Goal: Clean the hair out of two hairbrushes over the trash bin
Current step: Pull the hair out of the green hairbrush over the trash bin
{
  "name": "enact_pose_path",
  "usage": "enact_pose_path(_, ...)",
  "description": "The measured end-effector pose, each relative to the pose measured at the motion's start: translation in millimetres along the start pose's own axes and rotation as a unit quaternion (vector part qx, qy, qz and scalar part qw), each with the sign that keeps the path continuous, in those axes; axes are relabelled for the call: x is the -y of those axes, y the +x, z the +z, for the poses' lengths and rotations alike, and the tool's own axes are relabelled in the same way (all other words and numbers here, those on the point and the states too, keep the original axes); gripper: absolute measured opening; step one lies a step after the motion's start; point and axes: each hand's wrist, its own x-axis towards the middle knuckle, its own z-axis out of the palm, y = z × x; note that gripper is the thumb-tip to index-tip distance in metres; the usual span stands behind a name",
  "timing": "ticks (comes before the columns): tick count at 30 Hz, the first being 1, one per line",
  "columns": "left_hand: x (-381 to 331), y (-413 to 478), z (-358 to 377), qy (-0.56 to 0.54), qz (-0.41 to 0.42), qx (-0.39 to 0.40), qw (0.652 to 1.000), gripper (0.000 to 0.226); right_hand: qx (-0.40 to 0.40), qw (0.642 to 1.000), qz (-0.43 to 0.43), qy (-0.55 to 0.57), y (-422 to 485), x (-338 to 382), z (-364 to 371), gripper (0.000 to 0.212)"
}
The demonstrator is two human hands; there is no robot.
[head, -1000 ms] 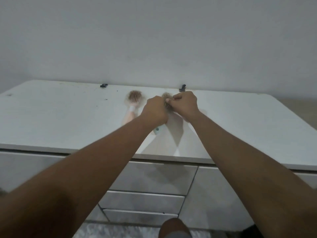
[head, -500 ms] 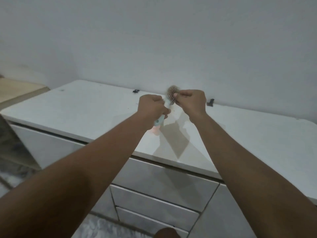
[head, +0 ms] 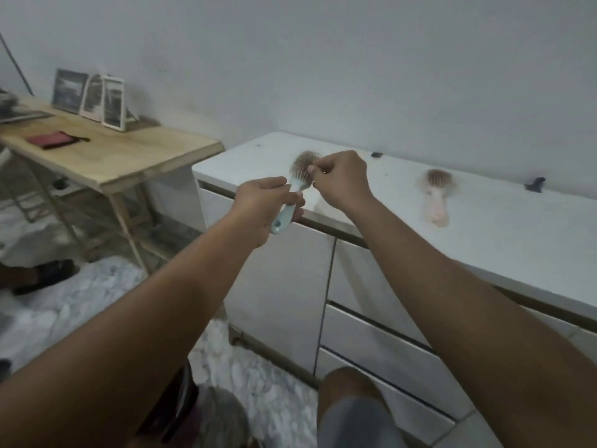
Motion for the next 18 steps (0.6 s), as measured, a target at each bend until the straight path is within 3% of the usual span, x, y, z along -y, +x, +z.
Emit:
enact_pose_path(5,11,-5,-79,0.000,-0.011,-0.053,0.999,0.037,0.044,0.999,-0.020,0.005,-33,30,69,0.021)
enact_pose_path(11,48,-19,-147,-0.032,-0.008,-0.110,0.993,0.049,0.117,0.992,-0.039,0.039,-60,32,135,0.018)
enact_pose_path(15,73,-22,-174,-0.010,-0.018,-0.139,0.990,0.021,0.167,0.983,-0.036,0.071,-70,21,176,0.024)
enact_pose_path(18,90,-18,-189,-0.050,-0.045,-0.180,0.981,0.023,0.204,0.972,-0.049,0.105,-77,10,208,0.025)
